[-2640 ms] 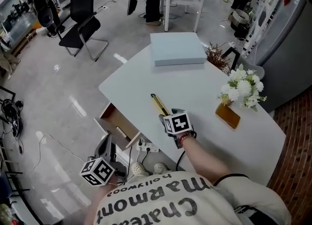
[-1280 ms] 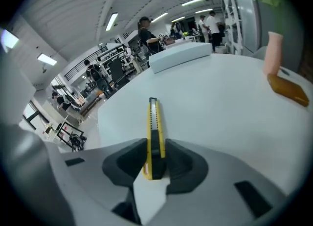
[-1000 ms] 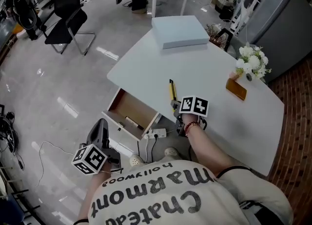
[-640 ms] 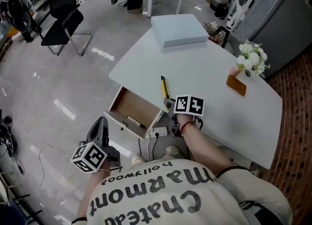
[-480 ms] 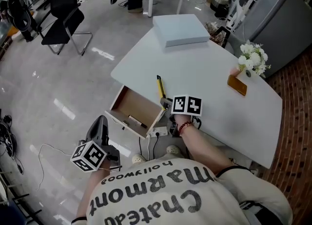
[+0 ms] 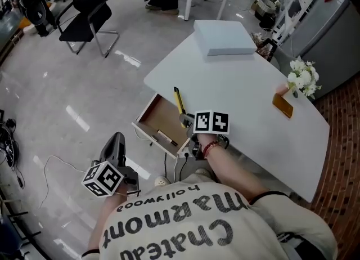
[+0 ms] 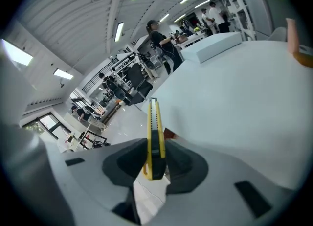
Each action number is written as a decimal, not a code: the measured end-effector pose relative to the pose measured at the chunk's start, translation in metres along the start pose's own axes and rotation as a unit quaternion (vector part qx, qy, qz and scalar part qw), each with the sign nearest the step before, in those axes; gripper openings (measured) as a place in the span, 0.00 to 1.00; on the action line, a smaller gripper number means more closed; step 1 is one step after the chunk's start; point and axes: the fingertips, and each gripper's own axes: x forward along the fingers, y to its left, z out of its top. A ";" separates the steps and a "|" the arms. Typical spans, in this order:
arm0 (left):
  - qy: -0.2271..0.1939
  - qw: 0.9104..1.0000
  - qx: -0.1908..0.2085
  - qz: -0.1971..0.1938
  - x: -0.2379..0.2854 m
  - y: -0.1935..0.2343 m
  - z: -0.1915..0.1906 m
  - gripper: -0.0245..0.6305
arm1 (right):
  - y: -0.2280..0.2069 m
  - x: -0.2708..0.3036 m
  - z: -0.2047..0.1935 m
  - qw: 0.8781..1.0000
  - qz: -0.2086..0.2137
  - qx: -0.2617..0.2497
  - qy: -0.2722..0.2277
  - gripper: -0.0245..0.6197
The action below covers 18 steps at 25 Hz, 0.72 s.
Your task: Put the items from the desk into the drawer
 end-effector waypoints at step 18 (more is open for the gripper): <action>-0.027 0.996 -0.043 0.078 -0.052 0.066 -0.013 0.04 | 0.054 0.065 -0.061 0.992 0.030 -0.067 0.104 0.22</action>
